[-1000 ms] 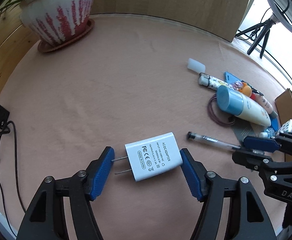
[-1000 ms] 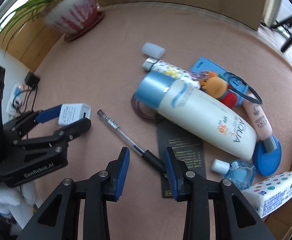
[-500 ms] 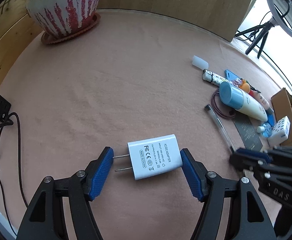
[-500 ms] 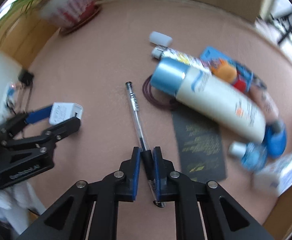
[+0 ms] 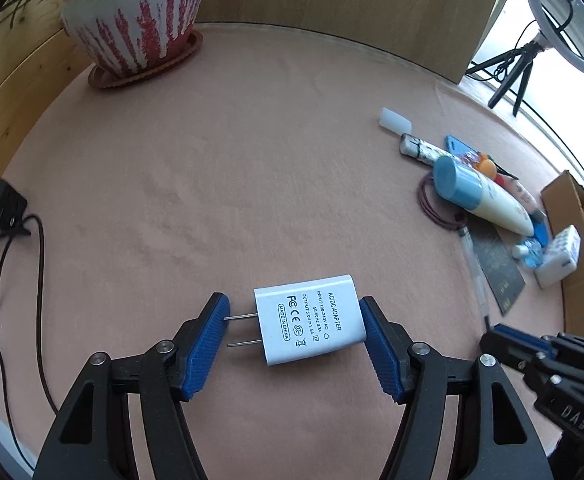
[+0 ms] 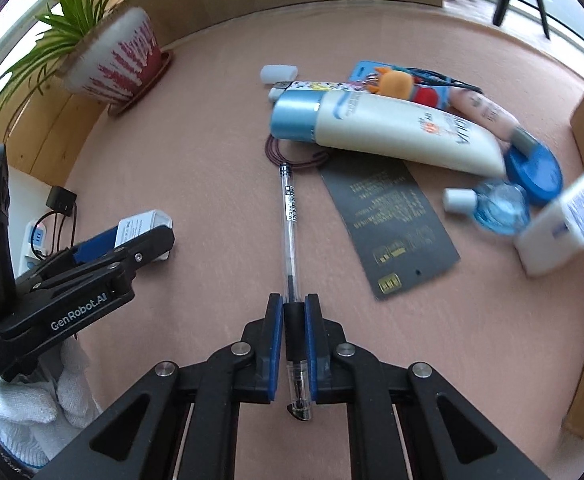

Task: Organize objects
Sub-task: 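Carry the charger and pen to the box and release both inside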

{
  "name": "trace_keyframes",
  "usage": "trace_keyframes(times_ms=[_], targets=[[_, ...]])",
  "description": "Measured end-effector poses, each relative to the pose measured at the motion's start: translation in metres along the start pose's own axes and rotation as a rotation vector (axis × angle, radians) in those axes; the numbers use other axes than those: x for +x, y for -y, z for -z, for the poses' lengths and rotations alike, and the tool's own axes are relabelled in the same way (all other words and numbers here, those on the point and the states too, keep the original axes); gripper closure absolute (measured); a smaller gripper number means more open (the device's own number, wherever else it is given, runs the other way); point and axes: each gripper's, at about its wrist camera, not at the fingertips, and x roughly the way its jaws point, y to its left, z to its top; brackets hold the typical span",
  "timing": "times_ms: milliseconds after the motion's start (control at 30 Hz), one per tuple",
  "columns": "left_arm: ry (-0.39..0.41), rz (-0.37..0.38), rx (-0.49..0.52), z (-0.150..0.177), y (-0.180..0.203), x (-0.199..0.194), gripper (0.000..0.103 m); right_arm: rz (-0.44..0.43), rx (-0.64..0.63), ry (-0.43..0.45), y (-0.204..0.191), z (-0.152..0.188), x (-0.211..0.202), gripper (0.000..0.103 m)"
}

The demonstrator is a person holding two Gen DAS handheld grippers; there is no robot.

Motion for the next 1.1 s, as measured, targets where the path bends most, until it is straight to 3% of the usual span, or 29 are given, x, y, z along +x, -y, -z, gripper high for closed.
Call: trace_keyframes(times_ms=[233,400,667,1100], targets=[[0.022,0.034,0.012,0.019,0.014,-0.026,0.034,-0.028,0.029,0.081,0.010,0.011,-0.041,0.093],[0.052,0.066,0.050,0.008,0.040,-0.034,0.034,-0.041,0.067,0.138,0.027,0.014,-0.071,0.093],[0.094,0.154,0.175,-0.009,0.128,-0.041,0.034,-0.006,0.147,0.223,0.079,0.029,-0.123,0.093],[0.120,0.288,0.405,-0.002,0.287,-0.052,0.034,0.105,0.282,0.323,0.189,0.052,-0.191,0.093]])
